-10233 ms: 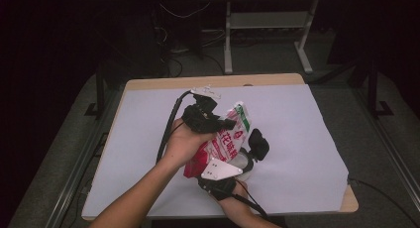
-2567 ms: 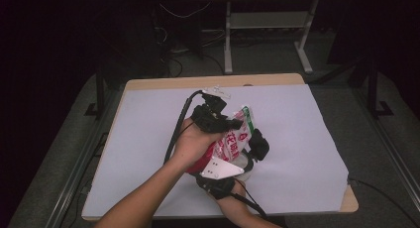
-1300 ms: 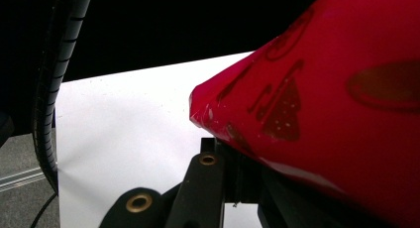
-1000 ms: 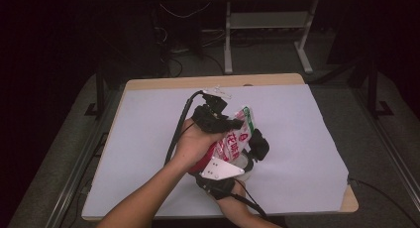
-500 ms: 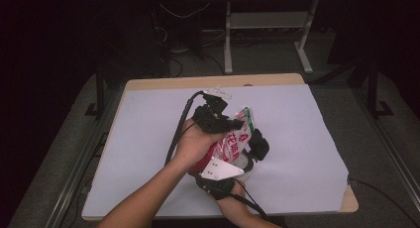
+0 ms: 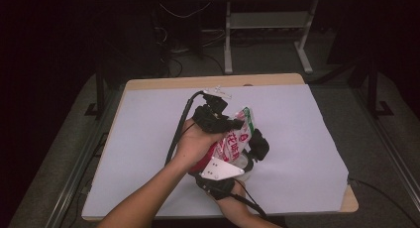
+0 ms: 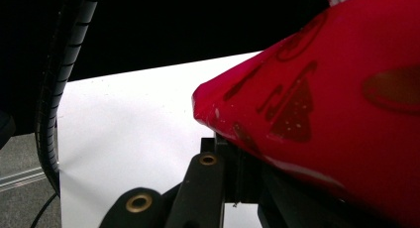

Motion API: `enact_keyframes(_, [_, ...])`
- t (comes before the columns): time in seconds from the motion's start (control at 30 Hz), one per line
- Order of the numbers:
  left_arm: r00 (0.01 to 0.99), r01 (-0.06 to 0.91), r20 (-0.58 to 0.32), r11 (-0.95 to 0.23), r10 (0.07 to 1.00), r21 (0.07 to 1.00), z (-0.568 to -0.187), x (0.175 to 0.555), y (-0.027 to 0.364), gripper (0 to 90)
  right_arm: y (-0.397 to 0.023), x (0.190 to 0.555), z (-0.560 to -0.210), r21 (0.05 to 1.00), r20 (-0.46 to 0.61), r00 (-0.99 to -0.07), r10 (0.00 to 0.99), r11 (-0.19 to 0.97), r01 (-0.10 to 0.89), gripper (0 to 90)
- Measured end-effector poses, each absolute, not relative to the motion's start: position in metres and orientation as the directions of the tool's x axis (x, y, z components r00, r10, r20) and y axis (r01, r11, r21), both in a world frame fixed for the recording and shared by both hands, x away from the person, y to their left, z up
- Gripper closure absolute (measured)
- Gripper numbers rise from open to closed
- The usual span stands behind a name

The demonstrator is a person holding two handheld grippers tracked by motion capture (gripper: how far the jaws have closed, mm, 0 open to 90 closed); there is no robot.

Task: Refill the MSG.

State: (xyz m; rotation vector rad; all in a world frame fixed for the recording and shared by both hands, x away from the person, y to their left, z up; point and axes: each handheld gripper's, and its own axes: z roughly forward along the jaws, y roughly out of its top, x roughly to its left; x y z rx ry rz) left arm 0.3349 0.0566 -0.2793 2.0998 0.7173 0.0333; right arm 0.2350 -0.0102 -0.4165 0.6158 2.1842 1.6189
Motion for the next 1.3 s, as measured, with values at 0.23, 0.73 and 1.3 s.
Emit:
enact_keyframes(0.23, [0.833,0.478,-0.232,-0.442,0.502,0.759,-0.2793,0.3356,0.0555,89.8,-0.0105,0.2351,-0.4160,0.960,-0.022,-0.842,0.539,0.247,0.134,89.9])
enact_keyframes(0.73, [0.838,0.474,-0.217,-0.468,0.501,0.746,-0.2774,0.3366,0.0506,89.8,-0.0110,0.2350,-0.4148,0.963,-0.024,-0.849,0.528,0.240,0.122,89.9])
enact_keyframes(1.3, [0.836,0.483,-0.224,-0.479,0.501,0.733,-0.2791,0.3388,0.0490,89.7,-0.0112,0.2352,-0.4153,0.963,-0.021,-0.850,0.527,0.238,0.123,89.9])
